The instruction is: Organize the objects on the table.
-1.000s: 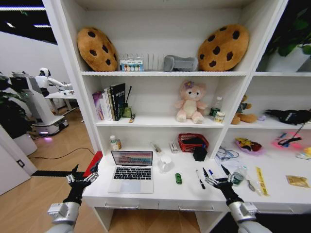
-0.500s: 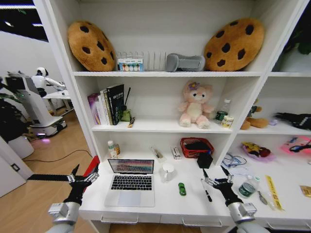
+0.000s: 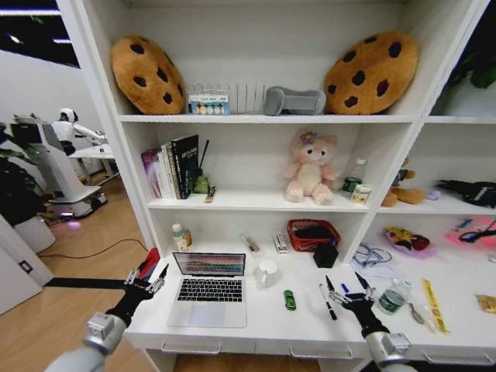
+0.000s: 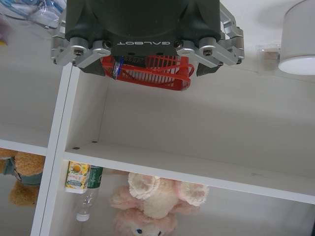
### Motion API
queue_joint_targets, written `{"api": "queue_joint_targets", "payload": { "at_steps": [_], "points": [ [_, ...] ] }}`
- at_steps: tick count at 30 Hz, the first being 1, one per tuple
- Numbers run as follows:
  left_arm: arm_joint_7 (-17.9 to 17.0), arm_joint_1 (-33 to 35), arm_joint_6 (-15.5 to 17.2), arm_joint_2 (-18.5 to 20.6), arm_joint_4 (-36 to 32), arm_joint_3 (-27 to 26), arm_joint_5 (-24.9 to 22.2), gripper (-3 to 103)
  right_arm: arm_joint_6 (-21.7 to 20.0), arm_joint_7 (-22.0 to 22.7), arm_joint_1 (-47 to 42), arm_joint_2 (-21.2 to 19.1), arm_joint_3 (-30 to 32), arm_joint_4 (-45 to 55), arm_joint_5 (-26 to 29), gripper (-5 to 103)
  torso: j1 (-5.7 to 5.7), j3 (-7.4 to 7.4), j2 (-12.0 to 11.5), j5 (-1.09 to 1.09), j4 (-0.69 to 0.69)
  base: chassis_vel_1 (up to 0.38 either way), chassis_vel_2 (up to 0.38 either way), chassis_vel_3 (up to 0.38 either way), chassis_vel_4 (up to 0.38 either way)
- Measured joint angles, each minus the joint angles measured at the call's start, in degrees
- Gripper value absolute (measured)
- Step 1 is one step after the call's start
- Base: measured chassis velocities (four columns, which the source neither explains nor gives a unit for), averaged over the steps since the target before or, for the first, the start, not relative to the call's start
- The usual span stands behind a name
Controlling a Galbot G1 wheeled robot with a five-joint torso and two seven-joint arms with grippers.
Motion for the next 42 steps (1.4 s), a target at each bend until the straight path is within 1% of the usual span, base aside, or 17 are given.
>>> {"api": "queue_joint_targets", "payload": {
  "at_steps": [2,3,6,10,12,13,15,16,18,21,23,29,31,33,34,37,42],
  "points": [
    [0.03,-2.35,0.54,6.21,0.48,0.2,-3.06,41,0.36,0.0,-0.21,0.72,0.13,-0.35,-0.24,100,0.01,0.0,0.0,0.01,-0.01,0.0,0.0,0.0,0.0],
    [0.03,-2.35,0.54,6.21,0.48,0.2,-3.06,41,0.36,0.0,-0.21,0.72,0.13,-0.35,-0.24,100,0.01,0.0,0.0,0.01,-0.01,0.0,0.0,0.0,0.0],
    [0.93,-4.17,0.87,14.13,1.41,0.35,-6.76,25,0.79,0.01,-0.46,1.98,0.3,-0.93,-0.57,100,0.01,0.01,0.0,0.01,-0.02,0.0,0.0,0.0,0.0],
    [1.95,-3.96,0.39,18.07,2.31,0.35,-7.79,14,0.94,0.03,-0.53,2.63,0.4,-1.23,-0.89,100,0.01,0.01,0.0,0.01,-0.01,0.0,0.0,0.0,0.0],
    [2.57,-3.81,-0.01,21.2,2.97,0.35,-8.9,3,0.97,0.06,-0.52,3.19,0.31,-1.38,-1.3,100,0.01,0.0,0.0,0.0,0.0,0.0,0.0,0.0,0.0],
    [2.57,-3.81,-0.01,21.2,2.97,0.35,-8.9,3,0.97,0.06,-0.52,3.19,0.31,-1.38,-1.3,100,0.01,0.0,0.0,0.0,0.0,0.0,0.0,0.0,0.0],
    [2.98,-3.81,-0.11,24.81,3.58,0.02,-10.56,0,0.97,0.11,-0.41,3.86,-0.09,-1.43,-1.85,100,0.01,0.0,0.0,0.0,0.0,0.0,0.0,0.0,0.0],
    [2.98,-3.81,-0.11,24.81,3.58,0.02,-10.56,0,0.97,0.11,-0.41,3.86,-0.09,-1.43,-1.85,100,0.01,0.0,0.0,0.0,0.0,0.0,0.0,0.0,0.0],
    [3.68,-3.52,-0.53,28.92,4.61,-0.91,-11.72,0,0.96,0.17,-0.32,4.38,-0.39,-1.44,-2.37,100,0.01,0.01,0.0,0.01,0.0,0.0,0.0,0.0,0.0],
    [4.09,-3.3,-1.0,31.46,5.71,-1.78,-12.54,0,0.96,0.19,-0.39,4.65,-0.52,-1.46,-2.62,100,0.01,0.01,0.0,0.01,0.0,0.0,0.0,0.0,0.0],
    [4.74,-2.46,-1.84,36.05,7.56,-3.09,-14.25,0,1.09,0.21,-0.7,5.14,-0.71,-1.62,-3.1,100,0.01,0.0,0.0,0.02,-0.01,0.0,0.0,0.0,0.0],
    [5.24,0.07,-2.52,41.24,8.87,-4.55,-15.37,0,1.27,0.24,-0.79,5.76,-0.89,-1.72,-3.47,100,0.01,0.0,0.0,0.02,-0.01,0.0,0.0,0.0,0.0],
    [5.34,3.07,-2.67,43.54,9.66,-7.35,-15.59,0,1.33,0.26,-0.87,6.06,-0.93,-1.69,-3.61,100,0.01,0.0,0.0,0.01,0.01,0.0,0.0,0.0,0.0],
    [5.32,10.63,-2.75,46.55,11.35,-15.47,-16.31,0,1.47,0.27,-1.18,6.42,-0.87,-1.64,-3.73,100,0.01,0.0,0.0,0.02,0.01,0.0,0.0,0.0,0.0],
    [5.32,10.63,-2.75,46.55,11.35,-15.47,-16.31,0,1.47,0.27,-1.18,6.42,-0.87,-1.64,-3.73,100,0.01,0.0,0.0,0.02,0.01,0.0,0.0,0.0,0.0],
    [4.64,21.62,-2.68,52.08,14.5,-27.29,-18.34,0,1.86,0.28,-1.69,6.83,-0.56,-1.77,-3.89,100,0.01,0.01,0.0,0.04,-0.05,0.0,0.0,0.0,0.0],
    [4.51,26.32,-2.52,54.19,15.87,-31.12,-18.09,0,2.1,0.29,-1.97,6.88,-0.05,-1.82,-3.85,100,0.02,0.01,-0.01,0.02,-0.04,0.0,0.0,0.0,0.0]
  ]
}}
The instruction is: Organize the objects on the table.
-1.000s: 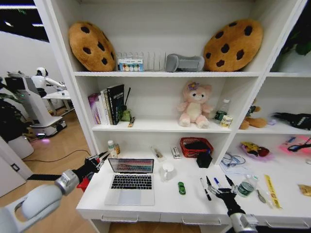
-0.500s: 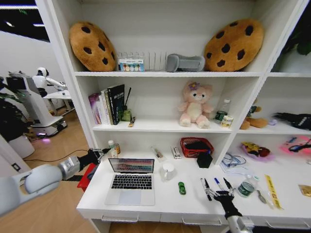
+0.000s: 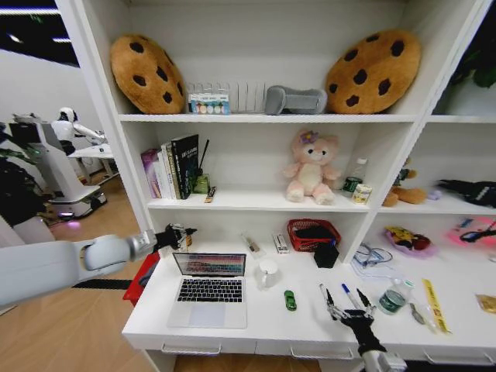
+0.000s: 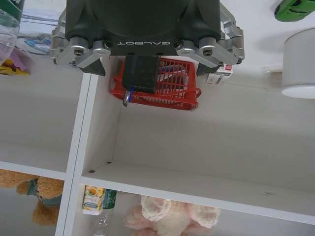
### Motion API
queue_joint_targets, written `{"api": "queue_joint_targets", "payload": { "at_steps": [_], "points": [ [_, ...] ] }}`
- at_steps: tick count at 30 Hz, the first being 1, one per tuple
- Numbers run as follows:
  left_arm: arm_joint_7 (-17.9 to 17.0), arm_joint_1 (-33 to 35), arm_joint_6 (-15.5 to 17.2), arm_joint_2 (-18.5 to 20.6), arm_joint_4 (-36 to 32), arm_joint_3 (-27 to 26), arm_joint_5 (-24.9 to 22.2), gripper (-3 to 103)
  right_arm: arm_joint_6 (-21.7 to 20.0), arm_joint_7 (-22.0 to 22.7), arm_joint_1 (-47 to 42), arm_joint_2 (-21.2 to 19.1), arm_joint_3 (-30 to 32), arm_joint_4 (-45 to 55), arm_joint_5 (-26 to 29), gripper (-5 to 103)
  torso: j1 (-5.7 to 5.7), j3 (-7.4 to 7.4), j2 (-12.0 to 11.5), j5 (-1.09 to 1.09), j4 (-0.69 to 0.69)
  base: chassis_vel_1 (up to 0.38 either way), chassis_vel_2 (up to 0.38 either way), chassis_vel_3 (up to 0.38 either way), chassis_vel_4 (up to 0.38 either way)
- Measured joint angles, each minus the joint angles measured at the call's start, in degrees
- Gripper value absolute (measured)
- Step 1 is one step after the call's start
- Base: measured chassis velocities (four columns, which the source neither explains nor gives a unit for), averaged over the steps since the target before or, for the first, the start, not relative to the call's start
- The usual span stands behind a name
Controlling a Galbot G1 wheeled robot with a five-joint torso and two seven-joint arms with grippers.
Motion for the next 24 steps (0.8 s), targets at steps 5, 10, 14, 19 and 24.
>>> {"api": "queue_joint_targets", "payload": {
  "at_steps": [5,10,14,19,24],
  "points": [
    [0.01,5.59,0.46,2.54,2.58,-4.26,0.64,0,0.45,0.02,-0.25,-0.24,0.77,-0.47,0.49,100,0.0,0.0,0.0,-0.02,0.04,0.0,0.0,0.0,0.0],
    [0.03,10.9,0.68,7.91,7.9,-7.26,0.56,0,0.74,0.11,-0.17,-0.16,1.11,-0.74,1.01,100,0.0,-0.01,0.0,0.0,0.02,0.0,0.0,0.0,0.0],
    [0.02,9.98,0.56,7.03,6.08,-3.91,2.0,0,1.08,0.17,-0.31,0.23,1.12,-1.05,1.02,100,0.0,-0.01,0.0,-0.01,0.02,0.0,0.0,0.0,0.0],
    [0.31,6.19,0.69,3.46,1.2,2.78,5.36,0,1.18,0.38,-0.27,0.27,1.06,-1.19,0.97,100,0.0,-0.01,0.0,-0.01,0.03,0.0,0.0,0.0,0.0],
    [-0.25,4.93,1.58,-4.3,-6.8,7.41,10.21,0,0.94,0.73,0.13,0.32,0.41,-0.59,0.72,100,-0.01,-0.01,0.0,-0.02,0.05,0.0,0.0,0.0,0.0]
  ]
}}
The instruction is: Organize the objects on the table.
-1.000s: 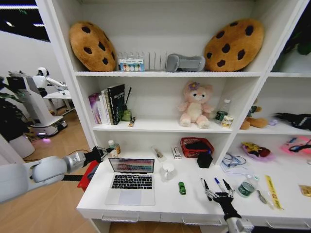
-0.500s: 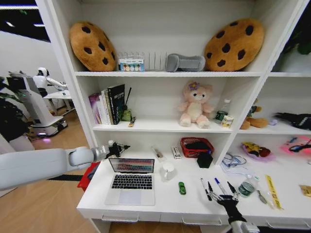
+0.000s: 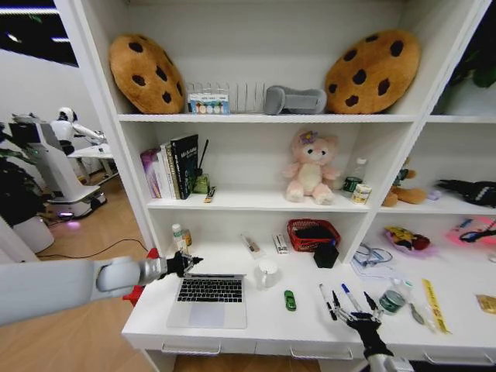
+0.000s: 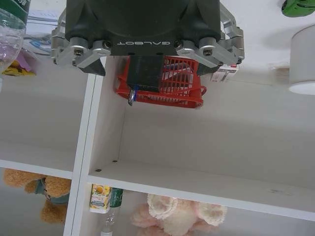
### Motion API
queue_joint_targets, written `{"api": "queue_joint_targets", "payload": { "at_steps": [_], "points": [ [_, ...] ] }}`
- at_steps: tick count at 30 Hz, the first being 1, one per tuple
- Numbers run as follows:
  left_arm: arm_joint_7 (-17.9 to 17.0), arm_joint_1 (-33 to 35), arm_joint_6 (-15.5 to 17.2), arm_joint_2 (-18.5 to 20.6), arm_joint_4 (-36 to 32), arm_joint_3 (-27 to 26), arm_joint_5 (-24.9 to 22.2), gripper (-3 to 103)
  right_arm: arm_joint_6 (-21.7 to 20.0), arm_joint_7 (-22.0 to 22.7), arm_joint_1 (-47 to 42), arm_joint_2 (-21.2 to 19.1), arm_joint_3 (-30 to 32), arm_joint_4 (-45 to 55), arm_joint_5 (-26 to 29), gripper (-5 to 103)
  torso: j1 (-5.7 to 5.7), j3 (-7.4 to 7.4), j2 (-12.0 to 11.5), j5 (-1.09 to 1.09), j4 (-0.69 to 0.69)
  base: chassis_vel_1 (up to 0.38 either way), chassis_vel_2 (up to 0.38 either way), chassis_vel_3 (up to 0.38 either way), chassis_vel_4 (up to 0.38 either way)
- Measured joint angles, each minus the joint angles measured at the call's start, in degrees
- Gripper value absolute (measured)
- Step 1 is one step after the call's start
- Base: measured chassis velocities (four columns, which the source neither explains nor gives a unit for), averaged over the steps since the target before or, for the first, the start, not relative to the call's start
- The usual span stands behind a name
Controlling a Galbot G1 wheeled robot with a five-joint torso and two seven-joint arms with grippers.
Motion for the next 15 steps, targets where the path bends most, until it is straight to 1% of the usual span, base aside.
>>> {"api": "queue_joint_targets", "payload": {
  "at_steps": [1,2,3,4,5,7,8,11,12,13,15],
  "points": [
    [0.0,0.0,0.0,0.0,0.0,0.0,0.0,0,0.0,0.0,0.0,0.0,0.0,0.0,0.0,100,0.0,0.0,0.0,0.0,0.0,0.0,0.0,0.0,0.0],
    [-0.39,0.81,0.24,-1.39,-1.33,0.31,1.35,0,-0.07,0.02,0.06,0.1,-0.25,0.15,-0.16,100,0.0,0.0,0.0,0.01,0.0,0.0,0.0,0.0,0.0],
    [-1.13,3.33,0.48,-3.08,-2.85,0.19,3.58,0,-0.15,0.07,0.09,0.29,-0.54,0.43,-0.41,100,0.0,0.0,0.0,0.02,0.0,0.0,0.0,0.0,0.0],
    [-1.75,5.85,0.61,-3.9,-3.51,-0.49,4.98,0,-0.17,0.09,0.01,0.42,-0.64,0.63,-0.55,100,0.0,0.0,0.01,0.02,0.0,0.0,0.0,0.0,0.0],
    [-1.75,5.85,0.61,-3.9,-3.51,-0.49,4.98,0,-0.17,0.09,0.01,0.42,-0.64,0.63,-0.55,100,0.0,0.0,0.01,0.02,0.0,0.0,0.0,0.0,0.0],
    [-2.69,10.95,0.8,-4.94,-3.98,-2.12,7.07,0,-0.19,0.13,-0.37,0.66,-0.64,1.07,-0.76,100,0.0,0.0,0.0,0.0,0.0,0.0,0.0,0.0,0.0],
    [-2.69,10.95,0.8,-4.94,-3.98,-2.12,7.07,0,-0.19,0.13,-0.37,0.66,-0.64,1.07,-0.76,100,0.0,0.0,0.0,0.0,0.0,0.0,0.0,0.0,0.0],
    [-3.15,18.06,0.57,-6.26,-3.19,-3.51,11.48,0,-0.12,0.26,-1.69,0.96,0.16,1.86,-0.95,100,0.0,0.0,0.0,0.01,-0.01,0.0,0.0,0.0,0.0],
    [-3.04,19.47,0.41,-6.57,-3.04,-3.6,12.53,0,-0.06,0.3,-2.0,1.07,0.45,2.11,-0.99,100,0.0,0.0,0.0,0.0,-0.01,0.0,0.0,0.0,0.0],
    [-3.04,19.47,0.41,-6.57,-3.04,-3.6,12.53,0,-0.06,0.3,-2.0,1.07,0.45,2.11,-0.99,100,0.0,0.0,0.0,0.0,-0.01,0.0,0.0,0.0,0.0],
    [-2.57,21.92,-0.17,-7.06,-2.52,-3.82,14.73,0,0.08,0.35,-2.79,1.41,1.03,2.72,-1.01,100,-0.01,0.0,0.0,0.02,0.0,0.0,0.0,0.0,0.0]
  ]
}}
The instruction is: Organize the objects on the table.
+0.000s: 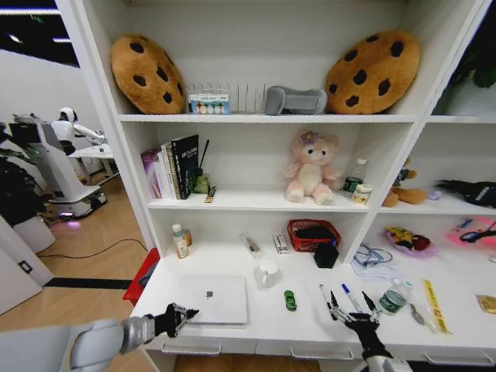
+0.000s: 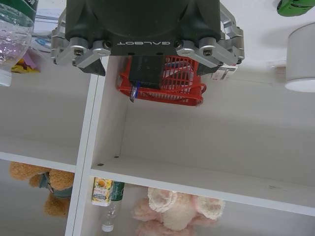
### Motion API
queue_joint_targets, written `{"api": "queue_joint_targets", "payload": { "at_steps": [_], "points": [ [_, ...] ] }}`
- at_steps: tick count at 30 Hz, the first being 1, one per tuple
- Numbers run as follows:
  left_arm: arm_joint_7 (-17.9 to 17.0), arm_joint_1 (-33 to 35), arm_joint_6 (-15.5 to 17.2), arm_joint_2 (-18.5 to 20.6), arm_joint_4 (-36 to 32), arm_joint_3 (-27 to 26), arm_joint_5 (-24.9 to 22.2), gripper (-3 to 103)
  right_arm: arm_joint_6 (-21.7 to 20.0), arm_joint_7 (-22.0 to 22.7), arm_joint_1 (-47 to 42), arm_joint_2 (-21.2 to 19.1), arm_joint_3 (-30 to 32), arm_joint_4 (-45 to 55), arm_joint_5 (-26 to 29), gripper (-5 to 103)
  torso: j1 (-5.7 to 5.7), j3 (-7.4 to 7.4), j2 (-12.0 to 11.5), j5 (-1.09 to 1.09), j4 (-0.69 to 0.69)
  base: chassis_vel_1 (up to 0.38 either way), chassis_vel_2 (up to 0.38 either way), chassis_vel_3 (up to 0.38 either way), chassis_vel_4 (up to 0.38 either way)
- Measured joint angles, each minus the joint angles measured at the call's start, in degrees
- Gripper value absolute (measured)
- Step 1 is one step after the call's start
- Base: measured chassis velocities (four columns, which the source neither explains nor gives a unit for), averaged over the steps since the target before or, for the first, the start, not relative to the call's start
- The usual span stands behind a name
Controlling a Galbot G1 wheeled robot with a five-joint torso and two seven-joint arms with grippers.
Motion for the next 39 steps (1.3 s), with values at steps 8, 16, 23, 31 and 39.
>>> {"api": "queue_joint_targets", "payload": {
  "at_steps": [8,16,23,31,39],
  "points": [
    [-1.04,-5.85,-1.21,-7.18,-1.54,3.22,-3.01,7,0.46,0.02,-1.72,1.04,0.66,1.62,-0.58,100,0.01,0.01,0.0,0.0,-0.03,0.0,0.0,0.0,0.0],
    [0.41,-19.19,-2.49,-23.59,-4.08,8.73,-9.36,30,0.05,0.02,-1.2,0.58,0.13,1.82,-0.66,100,0.0,0.0,0.01,0.01,-0.01,0.0,0.0,0.0,0.0],
    [1.32,-35.51,-3.28,-44.89,-4.17,13.75,-17.91,57,-1.71,0.03,-0.14,-1.73,-0.87,2.29,-0.52,100,0.0,0.0,0.0,0.0,0.0,0.0,0.0,0.0,0.0],
    [0.59,-45.97,-2.52,-59.97,-2.72,12.77,-25.38,84,-3.35,0.14,0.96,-4.29,-1.19,3.09,0.86,100,0.01,0.01,0.0,0.0,-0.02,0.0,0.0,0.0,0.0],
    [1.04,-46.24,-3.77,-72.74,-5.37,10.2,-26.79,100,-4.94,-0.3,0.44,-4.21,-1.51,4.9,4.47,100,0.01,0.01,0.01,0.01,-0.01,0.0,0.0,0.0,0.0]
  ]
}}
